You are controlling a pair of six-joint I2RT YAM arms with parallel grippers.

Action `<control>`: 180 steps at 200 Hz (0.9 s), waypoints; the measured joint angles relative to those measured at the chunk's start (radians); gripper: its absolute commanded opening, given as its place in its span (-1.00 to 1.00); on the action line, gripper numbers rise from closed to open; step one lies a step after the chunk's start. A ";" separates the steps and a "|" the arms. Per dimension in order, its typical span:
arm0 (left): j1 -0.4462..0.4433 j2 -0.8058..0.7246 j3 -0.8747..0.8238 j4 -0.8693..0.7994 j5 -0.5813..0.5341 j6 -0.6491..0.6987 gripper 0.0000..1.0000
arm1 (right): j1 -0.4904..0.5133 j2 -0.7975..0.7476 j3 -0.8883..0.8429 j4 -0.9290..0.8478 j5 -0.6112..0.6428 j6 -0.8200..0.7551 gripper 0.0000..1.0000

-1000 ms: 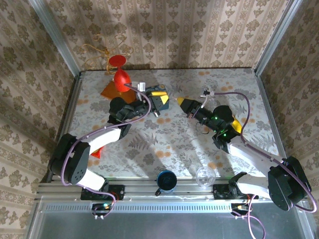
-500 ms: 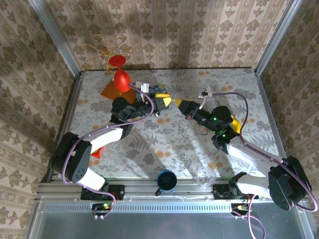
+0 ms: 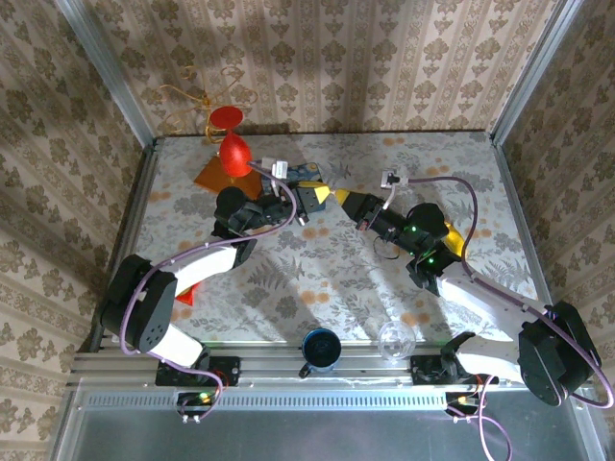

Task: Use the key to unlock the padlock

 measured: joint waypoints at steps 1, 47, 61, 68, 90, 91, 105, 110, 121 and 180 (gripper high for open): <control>0.000 0.000 0.000 0.000 0.000 -0.001 -0.78 | 0.000 0.000 0.000 0.000 0.000 0.000 -1.00; 0.000 0.000 0.000 0.011 0.000 -0.001 -0.90 | 0.000 0.001 0.004 -0.002 0.001 0.000 -1.00; 0.000 0.000 0.000 0.012 0.000 -0.001 -1.00 | 0.000 0.001 0.004 -0.002 0.001 0.000 -1.00; 0.000 0.000 0.000 0.012 0.000 -0.001 -1.00 | 0.000 0.001 0.004 -0.002 0.001 0.000 -1.00; 0.000 0.000 0.001 0.012 0.000 -0.001 -1.00 | 0.000 0.001 0.005 -0.002 0.001 0.000 -1.00; 0.000 0.000 0.001 0.012 0.000 -0.001 -1.00 | 0.000 0.001 0.005 -0.002 0.001 0.000 -1.00; 0.000 0.000 0.001 0.012 0.000 -0.001 -1.00 | 0.000 0.001 0.005 -0.002 0.001 0.000 -1.00; 0.000 0.000 0.001 0.012 0.000 -0.001 -1.00 | 0.000 0.001 0.005 -0.003 0.001 0.000 -1.00; 0.001 0.000 0.001 0.011 0.000 0.000 -1.00 | 0.000 0.001 0.005 -0.006 0.001 -0.001 -0.95; 0.024 -0.125 0.006 -0.261 0.008 0.157 -1.00 | 0.009 -0.093 0.021 -0.213 0.016 -0.092 -0.16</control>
